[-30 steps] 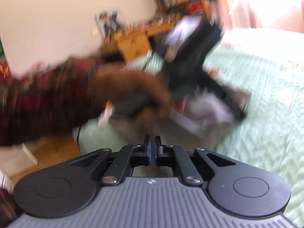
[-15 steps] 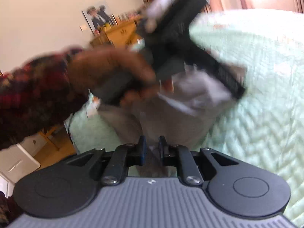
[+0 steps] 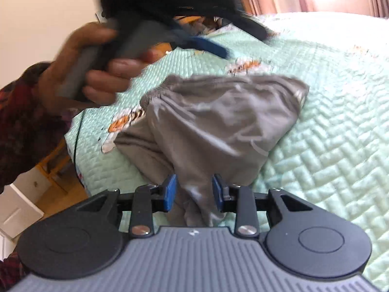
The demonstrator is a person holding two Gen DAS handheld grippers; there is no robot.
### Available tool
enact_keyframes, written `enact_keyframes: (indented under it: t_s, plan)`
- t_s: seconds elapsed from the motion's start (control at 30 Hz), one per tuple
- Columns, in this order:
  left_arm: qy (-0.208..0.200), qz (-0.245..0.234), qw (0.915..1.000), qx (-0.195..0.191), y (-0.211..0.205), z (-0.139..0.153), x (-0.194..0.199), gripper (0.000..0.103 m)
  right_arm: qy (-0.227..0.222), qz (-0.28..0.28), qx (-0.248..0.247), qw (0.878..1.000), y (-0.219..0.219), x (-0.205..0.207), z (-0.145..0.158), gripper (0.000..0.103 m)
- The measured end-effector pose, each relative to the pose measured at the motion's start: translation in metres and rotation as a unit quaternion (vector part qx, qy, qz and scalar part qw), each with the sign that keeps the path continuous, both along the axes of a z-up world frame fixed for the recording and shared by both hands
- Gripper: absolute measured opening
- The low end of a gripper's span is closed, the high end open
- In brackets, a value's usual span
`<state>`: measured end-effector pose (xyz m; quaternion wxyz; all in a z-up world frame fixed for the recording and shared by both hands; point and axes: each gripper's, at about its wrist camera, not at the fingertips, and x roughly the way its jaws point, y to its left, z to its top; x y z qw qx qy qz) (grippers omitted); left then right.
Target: Fold clothes
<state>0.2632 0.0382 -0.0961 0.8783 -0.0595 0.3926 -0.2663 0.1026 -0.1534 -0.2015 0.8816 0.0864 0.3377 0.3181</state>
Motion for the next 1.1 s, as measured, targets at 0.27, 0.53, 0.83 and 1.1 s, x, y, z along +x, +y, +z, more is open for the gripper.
enact_keyframes:
  t_s: [0.27,0.53,0.83,1.1]
  plan:
    - [-0.012,0.193,0.9812,0.002,0.172,0.009,-0.048,0.102,0.022,-0.082,0.114,0.99,-0.042,0.007,0.019,0.061]
    - [0.056,0.217,0.9745,-0.002,0.207,-0.049,-0.07,0.1,0.06,-0.092,0.157,0.981,-0.036,0.017,0.019,0.061]
    - [0.025,0.2,0.9601,0.194,0.092,-0.005,-0.065,0.102,0.068,-0.178,-0.066,0.979,0.02,0.053,0.089,0.077]
    - [0.132,0.139,0.9597,0.206,0.054,0.0,-0.051,0.102,0.214,-0.192,-0.126,0.949,0.057,0.104,0.097,0.078]
